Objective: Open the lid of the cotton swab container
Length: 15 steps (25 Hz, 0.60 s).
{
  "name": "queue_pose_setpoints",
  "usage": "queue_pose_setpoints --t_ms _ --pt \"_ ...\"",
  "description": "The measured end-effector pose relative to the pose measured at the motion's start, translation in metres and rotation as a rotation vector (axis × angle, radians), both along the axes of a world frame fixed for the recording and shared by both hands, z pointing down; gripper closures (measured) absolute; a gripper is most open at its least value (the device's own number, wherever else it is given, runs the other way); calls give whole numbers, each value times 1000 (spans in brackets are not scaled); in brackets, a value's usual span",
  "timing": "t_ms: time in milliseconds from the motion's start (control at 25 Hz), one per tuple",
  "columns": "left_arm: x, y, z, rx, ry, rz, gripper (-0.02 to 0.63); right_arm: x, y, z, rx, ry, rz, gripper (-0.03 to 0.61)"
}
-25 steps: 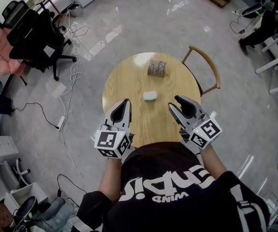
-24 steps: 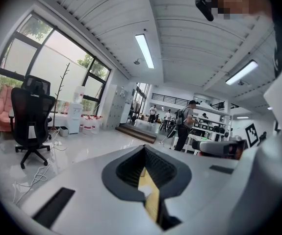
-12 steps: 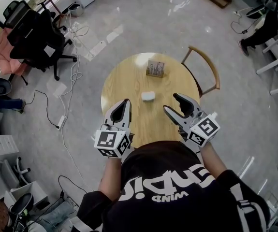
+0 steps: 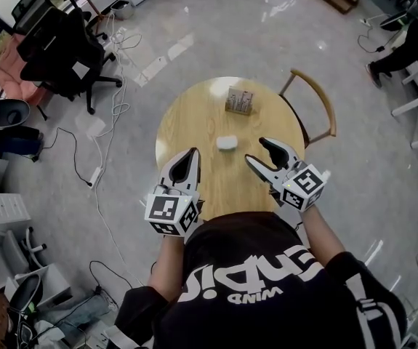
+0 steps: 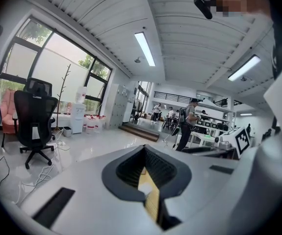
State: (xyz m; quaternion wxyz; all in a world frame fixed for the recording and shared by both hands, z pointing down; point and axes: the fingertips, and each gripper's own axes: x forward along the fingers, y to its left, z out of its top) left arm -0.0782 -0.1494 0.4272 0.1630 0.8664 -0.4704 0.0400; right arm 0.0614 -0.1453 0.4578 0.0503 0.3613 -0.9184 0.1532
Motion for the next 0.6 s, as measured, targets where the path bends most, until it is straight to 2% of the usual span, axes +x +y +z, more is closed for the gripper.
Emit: queue_pose_setpoints --t_ms 280,600 --pt "1 1 2 -17 -12 2 606 -5 -18 44 -72 52 -53 345" --pt "0 -6 9 -41 -9 -2 606 -12 -31 104 -106 183 -140 337"
